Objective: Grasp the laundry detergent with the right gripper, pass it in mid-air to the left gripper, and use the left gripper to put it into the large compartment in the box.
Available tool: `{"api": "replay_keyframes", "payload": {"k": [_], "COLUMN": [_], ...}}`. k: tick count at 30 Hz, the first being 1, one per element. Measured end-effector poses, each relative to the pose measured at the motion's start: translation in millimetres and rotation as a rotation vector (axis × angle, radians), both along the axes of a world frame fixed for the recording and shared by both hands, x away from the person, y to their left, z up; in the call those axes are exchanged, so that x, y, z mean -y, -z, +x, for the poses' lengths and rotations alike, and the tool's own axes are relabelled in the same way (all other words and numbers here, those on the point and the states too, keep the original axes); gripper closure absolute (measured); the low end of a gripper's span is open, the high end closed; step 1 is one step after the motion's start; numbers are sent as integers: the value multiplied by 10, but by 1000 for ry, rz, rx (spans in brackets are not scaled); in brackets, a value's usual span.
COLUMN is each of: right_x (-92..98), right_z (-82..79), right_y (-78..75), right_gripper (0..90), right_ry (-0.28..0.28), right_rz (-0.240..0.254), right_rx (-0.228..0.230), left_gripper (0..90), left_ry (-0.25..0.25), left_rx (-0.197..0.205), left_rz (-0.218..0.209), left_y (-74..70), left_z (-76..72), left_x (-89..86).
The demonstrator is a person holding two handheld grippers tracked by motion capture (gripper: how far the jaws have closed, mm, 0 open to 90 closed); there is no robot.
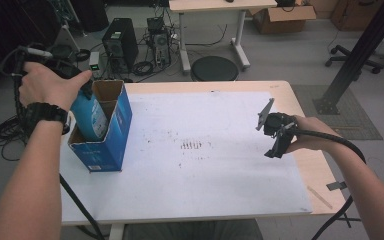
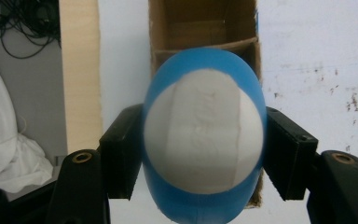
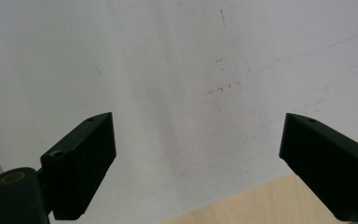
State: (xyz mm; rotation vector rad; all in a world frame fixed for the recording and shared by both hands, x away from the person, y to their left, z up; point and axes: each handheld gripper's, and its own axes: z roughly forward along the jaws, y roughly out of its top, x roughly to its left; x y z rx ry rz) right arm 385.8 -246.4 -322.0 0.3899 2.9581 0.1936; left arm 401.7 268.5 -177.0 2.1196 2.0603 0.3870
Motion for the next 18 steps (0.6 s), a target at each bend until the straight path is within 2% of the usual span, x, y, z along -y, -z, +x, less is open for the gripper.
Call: {"api": "replay_keyframes", "payload": {"k": [11,18], "right_x": [54,51], "right_z": [-4,-3], "right_y": [42,65], "right_gripper": [106,107], "right_ry": [7,8], "right_rz": [-6,-12], "right_rx": [-13,-15], "left_gripper": [381,381], "left_ry": [5,10], "left_rx": [-65,-89], "left_rz": [-11,-1], "left_y": [473,660], "left_z": [60,96], "left_x": [5,49]}}
